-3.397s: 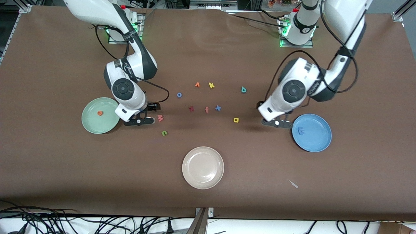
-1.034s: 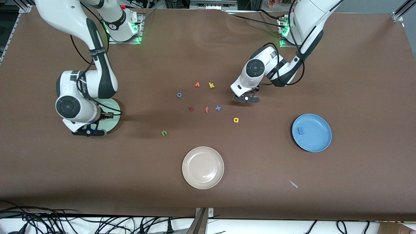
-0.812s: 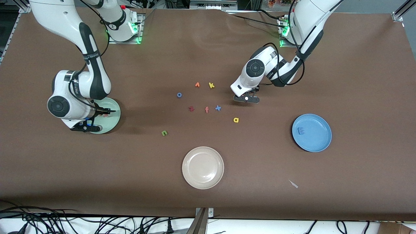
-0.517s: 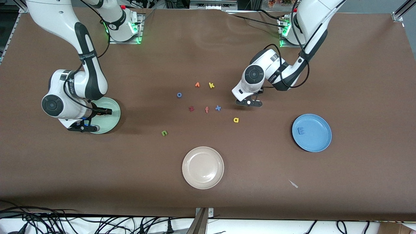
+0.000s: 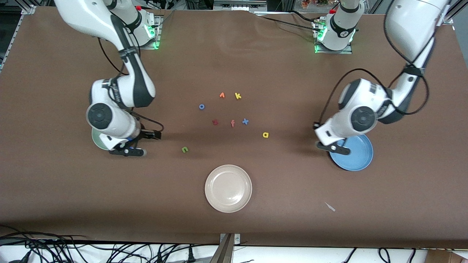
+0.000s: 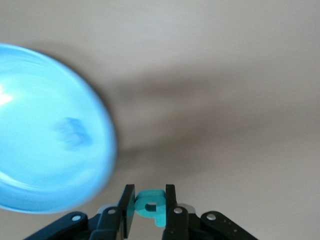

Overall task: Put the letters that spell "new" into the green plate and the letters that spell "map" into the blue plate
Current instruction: 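Place the pink letter on the green plate while the left gripper places the p, then move the green u to the green plate while the left gripper grasps the yellow d, then place the yellow d on the blue plate while the right gripper withdraws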

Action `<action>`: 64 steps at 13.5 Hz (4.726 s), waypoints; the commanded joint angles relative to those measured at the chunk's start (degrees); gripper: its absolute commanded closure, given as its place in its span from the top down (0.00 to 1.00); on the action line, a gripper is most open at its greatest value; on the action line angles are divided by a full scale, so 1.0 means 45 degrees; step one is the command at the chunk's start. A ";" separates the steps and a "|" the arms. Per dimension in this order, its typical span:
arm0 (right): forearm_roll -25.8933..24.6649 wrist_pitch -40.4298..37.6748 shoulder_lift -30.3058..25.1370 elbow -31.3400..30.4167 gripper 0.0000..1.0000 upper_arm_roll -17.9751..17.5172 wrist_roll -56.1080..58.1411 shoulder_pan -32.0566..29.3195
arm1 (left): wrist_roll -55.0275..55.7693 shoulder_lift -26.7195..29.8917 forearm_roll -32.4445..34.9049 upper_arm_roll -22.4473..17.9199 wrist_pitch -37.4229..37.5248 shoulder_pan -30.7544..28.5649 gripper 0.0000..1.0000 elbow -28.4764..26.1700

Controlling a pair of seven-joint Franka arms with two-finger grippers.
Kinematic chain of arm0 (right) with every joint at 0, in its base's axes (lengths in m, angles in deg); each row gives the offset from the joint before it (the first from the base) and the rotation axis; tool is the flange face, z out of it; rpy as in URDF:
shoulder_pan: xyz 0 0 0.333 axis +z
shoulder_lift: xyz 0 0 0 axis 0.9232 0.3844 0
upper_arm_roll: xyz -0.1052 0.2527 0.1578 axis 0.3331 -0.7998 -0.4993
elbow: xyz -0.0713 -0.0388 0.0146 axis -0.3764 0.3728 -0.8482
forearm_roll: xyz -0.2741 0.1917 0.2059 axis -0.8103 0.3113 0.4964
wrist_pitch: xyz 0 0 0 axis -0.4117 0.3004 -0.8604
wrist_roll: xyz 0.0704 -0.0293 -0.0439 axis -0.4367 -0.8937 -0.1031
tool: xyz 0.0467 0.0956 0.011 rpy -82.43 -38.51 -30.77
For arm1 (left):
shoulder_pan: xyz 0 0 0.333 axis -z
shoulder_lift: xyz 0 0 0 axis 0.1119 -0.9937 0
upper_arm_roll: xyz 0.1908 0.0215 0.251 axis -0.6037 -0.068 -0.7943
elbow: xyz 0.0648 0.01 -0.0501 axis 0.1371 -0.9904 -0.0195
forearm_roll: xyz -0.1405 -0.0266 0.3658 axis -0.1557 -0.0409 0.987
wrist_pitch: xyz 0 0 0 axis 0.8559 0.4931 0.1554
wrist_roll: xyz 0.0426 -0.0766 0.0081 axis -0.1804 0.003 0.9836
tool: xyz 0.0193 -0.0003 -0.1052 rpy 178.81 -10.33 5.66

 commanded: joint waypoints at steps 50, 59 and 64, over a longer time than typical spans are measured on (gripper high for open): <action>0.0819 -0.3977 -0.1911 0.2801 1.00 0.5361 0.2521 0.1541 | 0.1065 -0.1597 0.0334 0.0186 0.2382 0.2454 0.00 0.3110; 0.0018 -0.7370 -0.4074 0.3731 1.00 -0.0411 0.2871 -0.4212 | -0.3299 -0.2610 0.3006 -0.0536 0.2505 0.0066 0.64 0.3188; -0.2047 -0.4225 -0.7354 -0.1323 1.00 -0.3013 0.3303 -0.6153 | -0.3124 -0.2007 0.2932 -0.0478 0.2739 0.0066 1.00 0.3987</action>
